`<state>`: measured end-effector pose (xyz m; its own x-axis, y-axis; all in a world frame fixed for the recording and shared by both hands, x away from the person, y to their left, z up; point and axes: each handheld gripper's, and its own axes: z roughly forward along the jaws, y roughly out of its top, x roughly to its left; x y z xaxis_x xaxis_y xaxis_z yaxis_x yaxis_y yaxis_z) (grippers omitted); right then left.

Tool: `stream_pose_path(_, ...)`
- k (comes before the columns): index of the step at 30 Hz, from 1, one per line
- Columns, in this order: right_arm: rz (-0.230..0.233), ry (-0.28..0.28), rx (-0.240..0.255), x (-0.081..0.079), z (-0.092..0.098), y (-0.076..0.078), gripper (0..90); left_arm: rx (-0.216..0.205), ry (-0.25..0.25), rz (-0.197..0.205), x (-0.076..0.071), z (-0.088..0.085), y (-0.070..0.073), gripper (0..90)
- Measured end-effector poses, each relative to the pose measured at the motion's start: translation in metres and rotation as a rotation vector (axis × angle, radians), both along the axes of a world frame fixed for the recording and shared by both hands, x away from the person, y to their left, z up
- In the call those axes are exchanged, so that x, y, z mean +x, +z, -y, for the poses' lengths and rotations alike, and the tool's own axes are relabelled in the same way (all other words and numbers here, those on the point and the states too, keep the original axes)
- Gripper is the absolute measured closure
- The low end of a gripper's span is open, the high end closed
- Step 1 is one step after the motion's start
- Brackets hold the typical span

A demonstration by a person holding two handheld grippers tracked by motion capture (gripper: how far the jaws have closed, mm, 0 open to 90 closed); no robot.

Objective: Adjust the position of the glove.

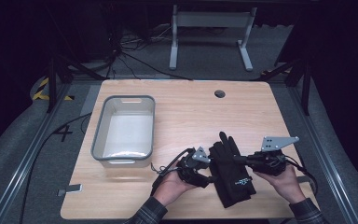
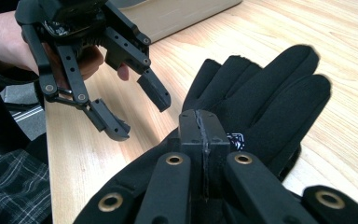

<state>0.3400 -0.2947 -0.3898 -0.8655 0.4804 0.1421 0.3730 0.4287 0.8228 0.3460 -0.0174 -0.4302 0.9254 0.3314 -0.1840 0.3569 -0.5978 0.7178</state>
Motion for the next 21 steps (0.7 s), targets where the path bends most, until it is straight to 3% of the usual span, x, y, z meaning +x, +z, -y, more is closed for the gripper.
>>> stream_pose_path(4, 0.000, 0.000, -0.011, -0.001, -0.003, -0.001, 90.0, 0.000, 0.005, -0.001, -0.001, -0.005, 0.000, 44.1)
stream_pose_path(9, -0.041, -0.010, -0.047, 0.004, -0.010, -0.020, 90.0, 0.000, 0.012, -0.001, 0.000, -0.008, 0.000, 44.1)
stream_pose_path(13, -0.060, -0.005, -0.123, 0.009, -0.019, -0.036, 88.8, 0.002, 0.012, -0.003, 0.001, -0.007, -0.002, 44.2)
stream_pose_path(14, -0.058, -0.004, -0.136, 0.010, -0.021, -0.039, 84.4, 0.005, 0.011, -0.003, 0.001, -0.007, -0.002, 44.2)
stream_pose_path(16, -0.047, -0.012, -0.131, 0.010, -0.019, -0.037, 76.9, 0.007, 0.009, -0.003, 0.000, -0.007, -0.003, 44.4)
stream_pose_path(18, -0.030, -0.031, -0.116, 0.009, -0.013, -0.032, 75.8, 0.009, 0.007, -0.007, -0.001, -0.005, -0.003, 45.6)
stream_pose_path(20, -0.035, -0.049, -0.089, 0.011, 0.000, -0.030, 83.2, 0.019, 0.004, -0.013, -0.003, -0.003, -0.004, 49.6)
stream_pose_path(21, -0.036, -0.057, -0.104, 0.011, 0.005, -0.031, 85.5, 0.017, -0.002, -0.006, -0.003, -0.001, -0.005, 51.0)
